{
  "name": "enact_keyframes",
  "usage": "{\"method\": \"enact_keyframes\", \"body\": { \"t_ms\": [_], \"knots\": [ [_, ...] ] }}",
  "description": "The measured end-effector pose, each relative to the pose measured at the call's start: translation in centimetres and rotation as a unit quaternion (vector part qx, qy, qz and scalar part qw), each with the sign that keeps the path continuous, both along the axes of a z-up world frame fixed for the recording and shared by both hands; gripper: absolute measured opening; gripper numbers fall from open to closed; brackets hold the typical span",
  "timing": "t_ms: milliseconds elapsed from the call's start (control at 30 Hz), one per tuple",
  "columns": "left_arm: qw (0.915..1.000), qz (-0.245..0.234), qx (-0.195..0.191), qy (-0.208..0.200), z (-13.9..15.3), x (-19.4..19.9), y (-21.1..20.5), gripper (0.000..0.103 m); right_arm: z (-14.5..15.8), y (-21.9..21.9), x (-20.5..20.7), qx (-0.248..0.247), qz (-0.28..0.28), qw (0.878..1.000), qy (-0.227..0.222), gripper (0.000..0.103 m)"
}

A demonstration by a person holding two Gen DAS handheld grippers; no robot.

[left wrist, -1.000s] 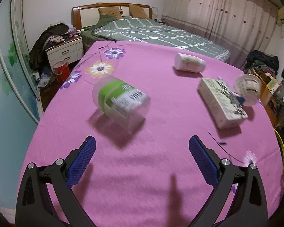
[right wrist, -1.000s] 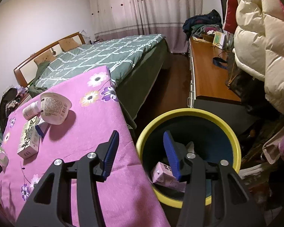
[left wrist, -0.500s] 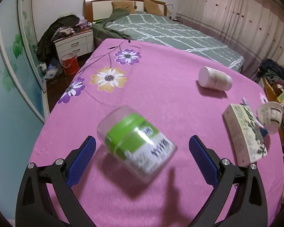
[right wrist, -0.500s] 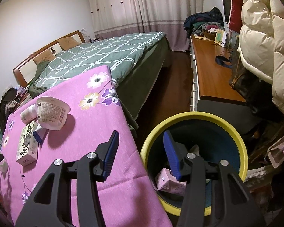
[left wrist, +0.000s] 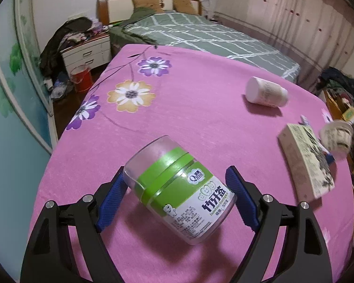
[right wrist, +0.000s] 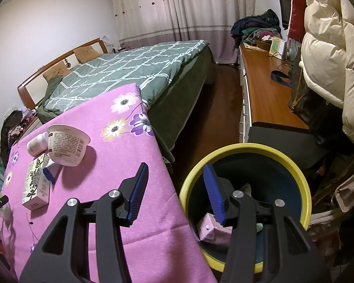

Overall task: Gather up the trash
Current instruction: 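Grasp the green-lidded plastic jar with the left tool, then carry the green-lidded jar to the bin and release it with the left tool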

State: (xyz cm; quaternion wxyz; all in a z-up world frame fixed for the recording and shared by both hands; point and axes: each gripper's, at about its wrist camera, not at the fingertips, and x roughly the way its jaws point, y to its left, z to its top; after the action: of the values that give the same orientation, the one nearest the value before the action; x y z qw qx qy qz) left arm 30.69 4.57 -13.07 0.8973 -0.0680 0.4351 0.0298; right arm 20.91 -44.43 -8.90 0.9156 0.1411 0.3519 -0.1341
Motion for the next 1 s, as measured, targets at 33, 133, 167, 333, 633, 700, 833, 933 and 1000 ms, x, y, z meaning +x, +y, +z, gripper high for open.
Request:
{"method": "enact_keyframes", "body": {
  "t_ms": [33,133,167,333,633,700,833,933,1000],
  "knots": [
    [0.9999,-0.010,-0.004,-0.001,0.1,-0.5,-0.4,0.082,0.0,0.1,0.1,0.001,0.001,1.000,0.000,0.047],
    [0.9991,-0.040,-0.011,-0.007,0.6,-2.0,-2.1,0.082,0.0,0.2,0.1,0.002,0.003,1.000,0.000,0.047],
    [0.9987,-0.050,-0.010,-0.011,0.8,-2.6,-2.7,0.082,0.0,0.2,0.1,0.003,0.003,1.000,-0.001,0.047],
    [0.9952,-0.095,-0.008,-0.025,2.0,-5.0,-6.2,0.082,0.1,-0.2,-0.5,0.005,0.000,1.000,-0.005,0.047],
    [0.9795,-0.197,-0.010,-0.040,4.4,-8.2,-14.5,0.082,0.2,-2.4,-2.7,0.012,-0.016,1.000,-0.014,0.047],
    [0.9728,-0.228,-0.011,-0.039,4.6,-8.5,-17.2,0.082,0.1,-3.0,-3.4,0.013,-0.021,1.000,-0.015,0.047],
    [0.9608,-0.275,-0.010,-0.038,4.6,-8.9,-21.8,0.082,-0.2,-4.6,-5.2,0.012,-0.033,0.999,-0.013,0.047],
    [0.9497,-0.311,-0.011,-0.038,4.6,-9.0,-26.0,0.082,-0.2,-6.0,-6.6,0.011,-0.042,0.999,-0.011,0.047],
    [0.9430,-0.331,-0.010,-0.037,4.4,-9.1,-28.4,0.082,-0.3,-6.8,-7.6,0.006,-0.048,0.999,-0.009,0.047]
  ]
}}
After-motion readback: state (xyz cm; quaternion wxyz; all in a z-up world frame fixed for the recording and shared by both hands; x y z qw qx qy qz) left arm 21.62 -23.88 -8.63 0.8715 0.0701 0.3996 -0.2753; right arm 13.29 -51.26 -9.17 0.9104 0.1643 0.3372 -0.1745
